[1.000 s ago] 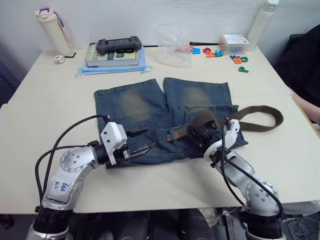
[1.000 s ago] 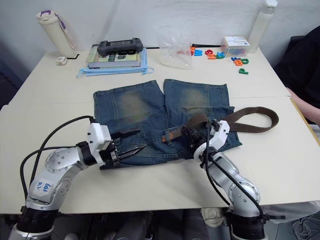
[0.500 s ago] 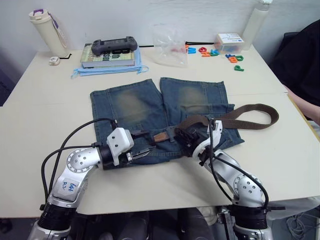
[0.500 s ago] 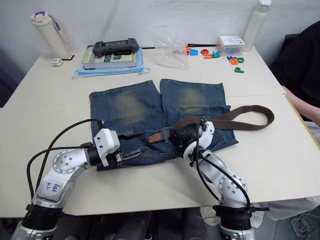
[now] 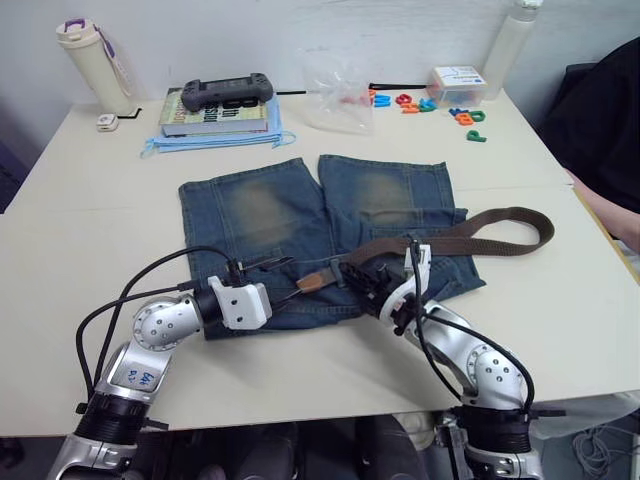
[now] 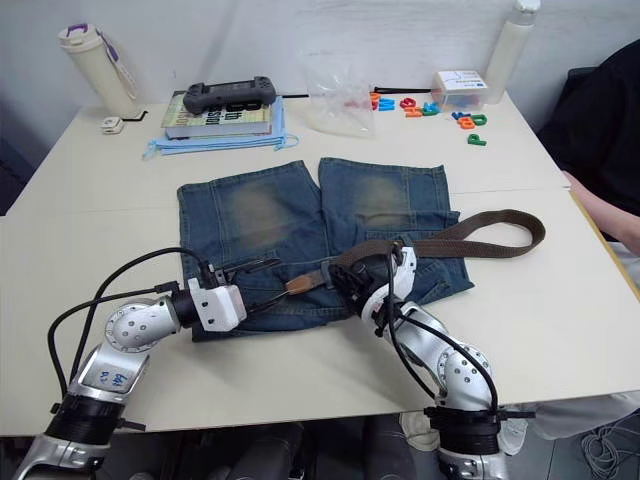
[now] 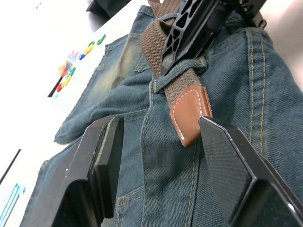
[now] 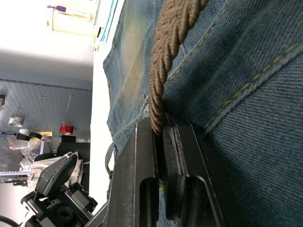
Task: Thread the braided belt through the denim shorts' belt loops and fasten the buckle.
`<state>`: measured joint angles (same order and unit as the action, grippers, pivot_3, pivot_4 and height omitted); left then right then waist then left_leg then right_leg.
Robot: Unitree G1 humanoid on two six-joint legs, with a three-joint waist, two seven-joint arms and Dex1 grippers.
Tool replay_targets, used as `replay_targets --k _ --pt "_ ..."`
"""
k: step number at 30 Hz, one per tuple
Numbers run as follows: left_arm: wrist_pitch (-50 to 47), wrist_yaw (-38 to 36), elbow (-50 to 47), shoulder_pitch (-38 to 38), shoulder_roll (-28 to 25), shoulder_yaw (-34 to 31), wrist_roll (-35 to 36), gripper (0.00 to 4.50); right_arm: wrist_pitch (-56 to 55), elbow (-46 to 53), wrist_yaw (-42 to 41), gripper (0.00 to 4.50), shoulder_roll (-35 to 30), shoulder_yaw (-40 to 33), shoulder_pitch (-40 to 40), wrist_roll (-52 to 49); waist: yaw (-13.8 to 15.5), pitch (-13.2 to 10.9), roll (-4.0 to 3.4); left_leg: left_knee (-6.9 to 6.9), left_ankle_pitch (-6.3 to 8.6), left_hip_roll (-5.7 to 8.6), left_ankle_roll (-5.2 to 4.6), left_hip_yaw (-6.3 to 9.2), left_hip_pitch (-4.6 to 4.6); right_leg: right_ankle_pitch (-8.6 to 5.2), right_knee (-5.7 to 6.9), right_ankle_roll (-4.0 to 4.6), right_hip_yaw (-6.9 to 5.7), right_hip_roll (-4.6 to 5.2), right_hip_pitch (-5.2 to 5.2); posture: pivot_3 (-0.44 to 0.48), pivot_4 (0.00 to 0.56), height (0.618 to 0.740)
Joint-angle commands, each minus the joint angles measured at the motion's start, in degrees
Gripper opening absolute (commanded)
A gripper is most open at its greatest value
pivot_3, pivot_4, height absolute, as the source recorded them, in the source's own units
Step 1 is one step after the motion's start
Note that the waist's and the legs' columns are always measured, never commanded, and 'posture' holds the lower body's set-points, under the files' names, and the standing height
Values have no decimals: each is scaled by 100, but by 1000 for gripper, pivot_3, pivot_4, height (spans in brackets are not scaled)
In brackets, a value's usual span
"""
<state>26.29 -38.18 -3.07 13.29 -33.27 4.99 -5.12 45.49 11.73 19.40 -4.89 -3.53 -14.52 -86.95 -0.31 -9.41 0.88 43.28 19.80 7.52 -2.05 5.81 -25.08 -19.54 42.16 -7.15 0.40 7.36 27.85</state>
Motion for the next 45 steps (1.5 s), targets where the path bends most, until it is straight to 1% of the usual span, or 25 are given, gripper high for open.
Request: replay_targets --k 1,7,9,14,20,22,24,30,41,44,45 --pt "405 166 46 61 -71 -39 -163 2846 93 -33 -76 0 100 42 -74 -51 -8 0 0 0 0 0 0 0 1 0 1 0 1 0 0 0 150 659" --pt "681 407 305 208 -96 -11 -544 2846 71 -33 -69 0 147 7 -94 -6 -1 0 0 1 -1 1 2 -1 0 0 7 0 1 0 2 0 150 659" --pt "790 387 391 238 -149 77 -681 2846 64 -23 -65 0 163 -6 -96 9 -8 0 0 1 -2 1 3 -1 1 0 8 0 1 0 2 0 150 659" --pt "885 80 333 110 -283 234 -348 2846 51 -8 -57 0 181 -39 -99 49 -11 1 0 1 -2 1 4 -1 0 0 10 0 2 0 5 0 150 659" --pt "1070 1 406 56 -387 266 -218 2846 38 -18 -63 0 200 -58 -97 84 -9 1 0 1 -2 1 4 -2 -1 0 13 1 2 1 7 0 150 659" --pt "1086 46 444 86 -407 244 -303 2846 35 -19 -72 0 203 -59 -92 99 -9 1 0 1 -2 1 4 -2 -1 0 14 1 2 1 7 0 150 659" --pt "1080 152 544 199 -404 240 -542 2846 33 -9 -71 0 206 -56 -84 107 -9 1 0 1 -2 1 4 -2 -1 0 14 1 2 0 7 0 150 659" --pt "1045 446 701 503 -255 321 -974 2846 20 48 -66 0 243 -57 -48 156 -11 1 0 2 -4 1 5 -2 0 0 19 1 2 0 7 0 150 659" --pt "1147 489 710 547 -228 414 -899 2846 20 90 -77 0 267 -60 -15 216 -10 2 0 2 -5 1 9 -5 -3 -1 30 2 6 1 18 0 150 659" --pt "1188 490 694 551 -210 447 -888 2069 25 93 -82 0 267 -59 -4 231 -10 2 0 2 -6 1 9 -5 -3 -1 30 3 6 1 19 0 150 659" --pt "1215 492 702 558 -206 461 -894 1669 28 91 -87 0 269 -58 0 242 -10 2 0 2 -6 2 9 -5 -3 -1 30 3 6 1 19 0 150 659"
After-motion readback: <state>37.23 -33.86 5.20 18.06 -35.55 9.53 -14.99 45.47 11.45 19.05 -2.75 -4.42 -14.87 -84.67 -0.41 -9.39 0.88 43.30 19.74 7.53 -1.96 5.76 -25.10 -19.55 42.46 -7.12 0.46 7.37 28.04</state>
